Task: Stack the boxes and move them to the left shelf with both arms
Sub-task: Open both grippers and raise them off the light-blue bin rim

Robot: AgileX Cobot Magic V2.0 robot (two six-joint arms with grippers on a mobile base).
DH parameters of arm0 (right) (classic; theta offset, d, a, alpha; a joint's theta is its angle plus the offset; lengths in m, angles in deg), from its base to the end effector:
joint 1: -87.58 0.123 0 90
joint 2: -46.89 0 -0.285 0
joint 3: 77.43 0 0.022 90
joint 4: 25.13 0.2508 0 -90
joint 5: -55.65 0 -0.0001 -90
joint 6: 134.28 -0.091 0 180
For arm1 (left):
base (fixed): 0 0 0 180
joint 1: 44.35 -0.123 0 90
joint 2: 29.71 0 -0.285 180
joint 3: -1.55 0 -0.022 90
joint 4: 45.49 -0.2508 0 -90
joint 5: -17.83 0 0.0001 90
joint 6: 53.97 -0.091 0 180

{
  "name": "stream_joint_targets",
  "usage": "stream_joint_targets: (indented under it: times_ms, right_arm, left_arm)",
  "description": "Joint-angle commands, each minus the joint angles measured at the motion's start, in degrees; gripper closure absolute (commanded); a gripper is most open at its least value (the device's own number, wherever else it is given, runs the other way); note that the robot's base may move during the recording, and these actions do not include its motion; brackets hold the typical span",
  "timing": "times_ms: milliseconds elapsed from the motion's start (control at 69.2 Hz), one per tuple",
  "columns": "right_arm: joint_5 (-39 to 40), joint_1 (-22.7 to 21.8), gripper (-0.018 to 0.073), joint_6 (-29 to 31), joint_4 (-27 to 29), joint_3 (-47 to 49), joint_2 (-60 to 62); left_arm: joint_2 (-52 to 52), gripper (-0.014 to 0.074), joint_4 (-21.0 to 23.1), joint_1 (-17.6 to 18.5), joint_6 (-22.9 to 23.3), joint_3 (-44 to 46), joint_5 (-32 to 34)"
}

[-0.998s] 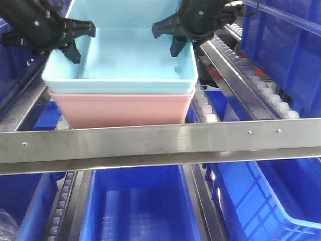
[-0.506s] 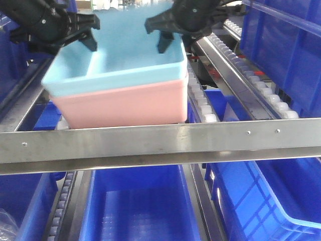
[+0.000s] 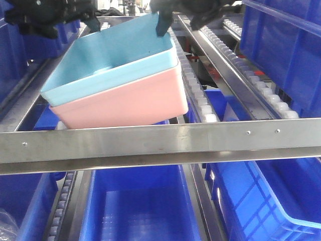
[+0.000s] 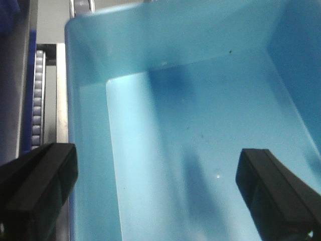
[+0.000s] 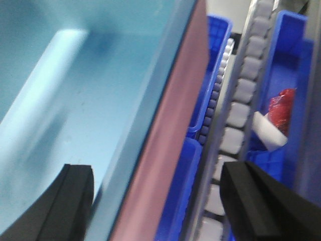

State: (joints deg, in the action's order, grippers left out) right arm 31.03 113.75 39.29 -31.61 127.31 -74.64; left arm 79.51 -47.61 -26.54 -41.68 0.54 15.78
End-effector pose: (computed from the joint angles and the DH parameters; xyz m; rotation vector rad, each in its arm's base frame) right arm 0.4312 0.2071 0.3108 -0.4438 2.0774 0.2274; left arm 0.4008 -0.1286 0.2914 0.1306 1.9689 -0.3188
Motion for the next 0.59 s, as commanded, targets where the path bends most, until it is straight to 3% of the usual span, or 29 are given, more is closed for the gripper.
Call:
stream_joint_targets:
  times_ms: [0, 72, 130, 246, 289, 376, 506, 578]
  right_arm:
    - [1.86, -0.86, -0.0007, 0.65, -0.63, 2.14, 6.05]
    - [0.01, -0.86, 0.0040, 0.65, -0.63, 2.14, 7.74]
    - [-1.61, -0.86, 0.0135, 0.65, -0.63, 2.14, 9.04]
    - [-4.99, -0.86, 0.0449, 0.65, -0.63, 2.14, 12.24]
    - [-6.09, -0.86, 0.0525, 0.65, -0.63, 2.14, 13.52]
    - [-8.38, -0.86, 0.0497, 0.65, -0.55, 2.07, 16.25]
    - [-9.98, -0.80, 0.0505, 0.71, -0.74, -0.76, 21.03]
    - [-7.71, -0.80, 0.0505, 0.77, -1.39, -5.33, 24.13]
  left_arm:
    - [-5.44, 0.0096, -0.38, -0.03, 0.16, 2.19, 1.47]
    - [-7.58, 0.0144, -0.38, -0.03, 0.16, 2.19, -1.38]
    - [-9.65, 0.0202, -0.38, -0.03, 0.16, 2.19, -4.70]
    - [-14.56, 0.0375, -0.38, -0.03, 0.16, 2.19, -11.78]
    - [-16.04, 0.0449, -0.38, -0.03, 0.16, 2.19, -14.17]
    - [-19.61, 0.0610, -0.13, -0.03, 0.16, 2.19, -20.19]
    - [-24.42, 0.0599, -0.22, 1.19, -0.43, 1.92, -27.62]
    - [-27.77, 0.0599, -0.22, 3.28, -2.68, -0.04, -27.79]
